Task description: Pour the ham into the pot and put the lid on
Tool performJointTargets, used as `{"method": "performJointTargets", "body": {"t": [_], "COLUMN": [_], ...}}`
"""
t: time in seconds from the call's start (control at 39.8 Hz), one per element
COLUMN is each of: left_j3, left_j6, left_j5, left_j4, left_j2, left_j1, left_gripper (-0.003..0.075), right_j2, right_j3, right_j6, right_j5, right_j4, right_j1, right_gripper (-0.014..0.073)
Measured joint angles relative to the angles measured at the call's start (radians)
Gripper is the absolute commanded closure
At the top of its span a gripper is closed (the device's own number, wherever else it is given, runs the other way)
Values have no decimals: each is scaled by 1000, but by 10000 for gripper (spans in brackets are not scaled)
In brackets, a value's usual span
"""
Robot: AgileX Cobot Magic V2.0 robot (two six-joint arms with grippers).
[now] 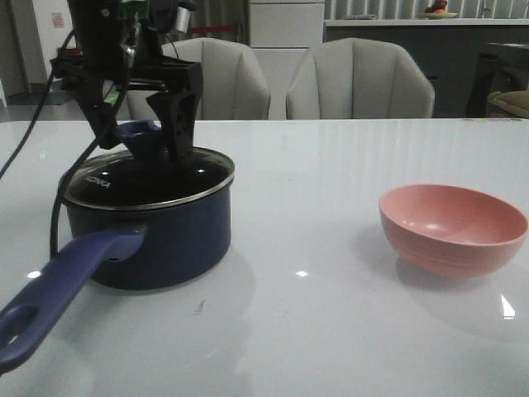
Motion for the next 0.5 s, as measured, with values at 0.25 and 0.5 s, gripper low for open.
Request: {"method": "performJointTargets", "body": {"t": [0.25, 0.5], "left_j3": [0, 63], "left_j6": [0, 0], "left_j5": [2, 6], "left_j4": [4, -15], "left_j2": [-115, -309], "left_j1": [0, 0], "left_gripper": [95, 95], "right_j2": [0, 0], "right_j3": [0, 0], "right_j6": [0, 0], "right_j5": [0, 0], "right_j4": [0, 0], "right_j1": [0, 0], "right_gripper": [449, 449]}}
